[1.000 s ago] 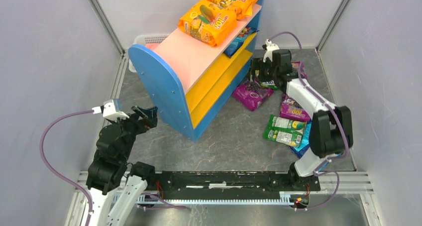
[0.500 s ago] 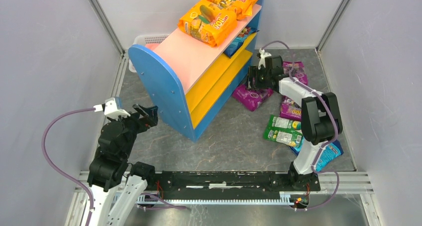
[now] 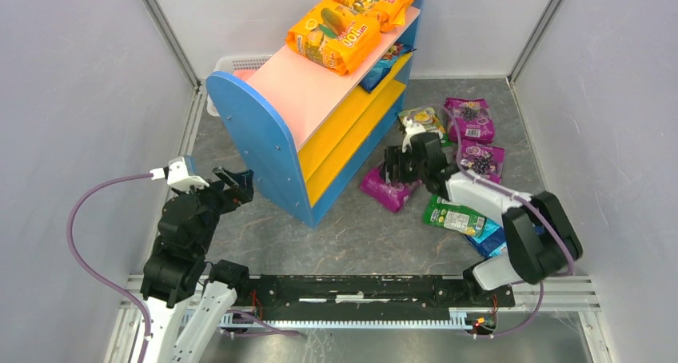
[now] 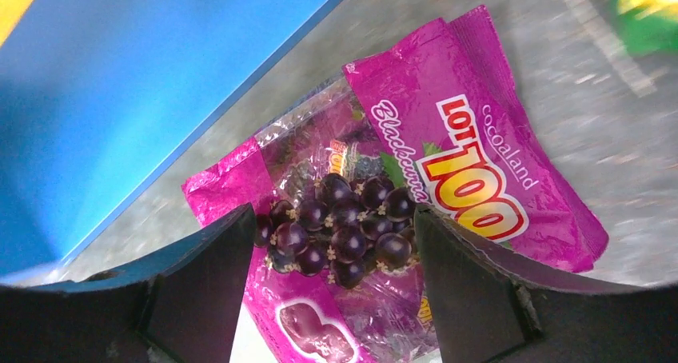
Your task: Place and organize the candy bags onto the shelf
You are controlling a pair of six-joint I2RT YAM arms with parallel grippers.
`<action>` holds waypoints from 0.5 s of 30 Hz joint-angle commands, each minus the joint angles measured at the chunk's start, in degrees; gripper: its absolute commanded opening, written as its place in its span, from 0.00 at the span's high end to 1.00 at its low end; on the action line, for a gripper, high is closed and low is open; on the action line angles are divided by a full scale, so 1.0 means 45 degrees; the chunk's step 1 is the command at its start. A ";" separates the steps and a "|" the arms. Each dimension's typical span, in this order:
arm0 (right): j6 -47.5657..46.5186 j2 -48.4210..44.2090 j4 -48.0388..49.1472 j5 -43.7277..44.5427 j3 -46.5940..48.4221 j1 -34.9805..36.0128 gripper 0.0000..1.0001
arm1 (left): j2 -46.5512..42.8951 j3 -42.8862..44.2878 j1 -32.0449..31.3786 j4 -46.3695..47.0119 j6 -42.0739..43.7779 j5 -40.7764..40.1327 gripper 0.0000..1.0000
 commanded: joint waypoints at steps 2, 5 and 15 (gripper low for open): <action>0.2547 -0.1518 0.0924 -0.1064 -0.1701 0.1713 0.20 | -0.0127 -0.0003 0.0092 0.0448 0.0493 0.0114 0.06; 0.2207 -0.1967 0.0361 -0.1608 -0.1207 0.1696 0.16 | -0.0111 -0.0001 0.0092 0.0452 0.0500 0.0181 0.05; -0.0289 -0.0520 -0.2090 -0.2661 0.1397 -0.0649 0.08 | -0.0228 -0.0012 0.0092 0.0483 0.0520 0.0227 0.06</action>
